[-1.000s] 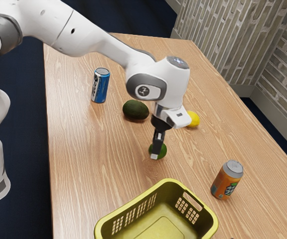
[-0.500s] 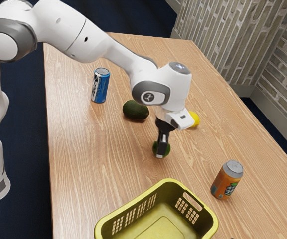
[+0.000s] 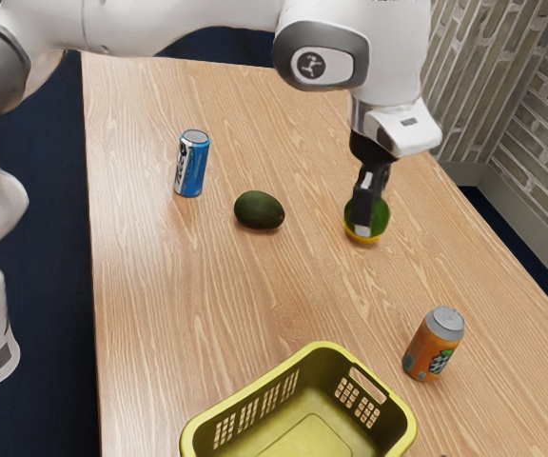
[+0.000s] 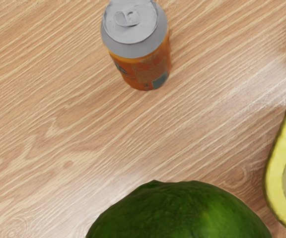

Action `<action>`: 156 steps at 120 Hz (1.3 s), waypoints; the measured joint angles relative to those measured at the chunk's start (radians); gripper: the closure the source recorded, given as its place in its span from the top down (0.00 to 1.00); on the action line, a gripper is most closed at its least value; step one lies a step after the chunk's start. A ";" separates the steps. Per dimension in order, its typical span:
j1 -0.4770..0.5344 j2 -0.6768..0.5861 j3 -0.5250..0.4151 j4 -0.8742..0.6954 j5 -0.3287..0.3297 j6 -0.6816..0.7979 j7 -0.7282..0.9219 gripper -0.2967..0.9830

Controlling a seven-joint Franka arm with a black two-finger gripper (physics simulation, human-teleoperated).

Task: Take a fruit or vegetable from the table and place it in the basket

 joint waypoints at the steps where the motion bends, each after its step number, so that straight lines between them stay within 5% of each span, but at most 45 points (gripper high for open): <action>1: -0.013 -0.003 -0.001 0.000 0.001 -0.006 -0.001 0.30; 45: -0.697 -0.018 0.065 -0.095 0.000 -0.100 -0.040 0.38; 68: -0.861 0.011 0.047 -0.127 -0.001 -0.044 -0.055 0.38; 84: -0.745 0.005 0.115 -0.135 -0.002 -0.029 -0.060 0.38; 113: -0.100 0.015 0.137 -0.168 -0.003 0.009 -0.069 0.39; 125: 0.086 0.014 0.138 -0.170 -0.003 0.024 -0.073 0.39; 139: 0.136 0.012 0.138 -0.167 -0.003 0.032 -0.076 0.39; 156: 0.005 0.007 0.136 -0.167 -0.003 0.035 -0.079 0.39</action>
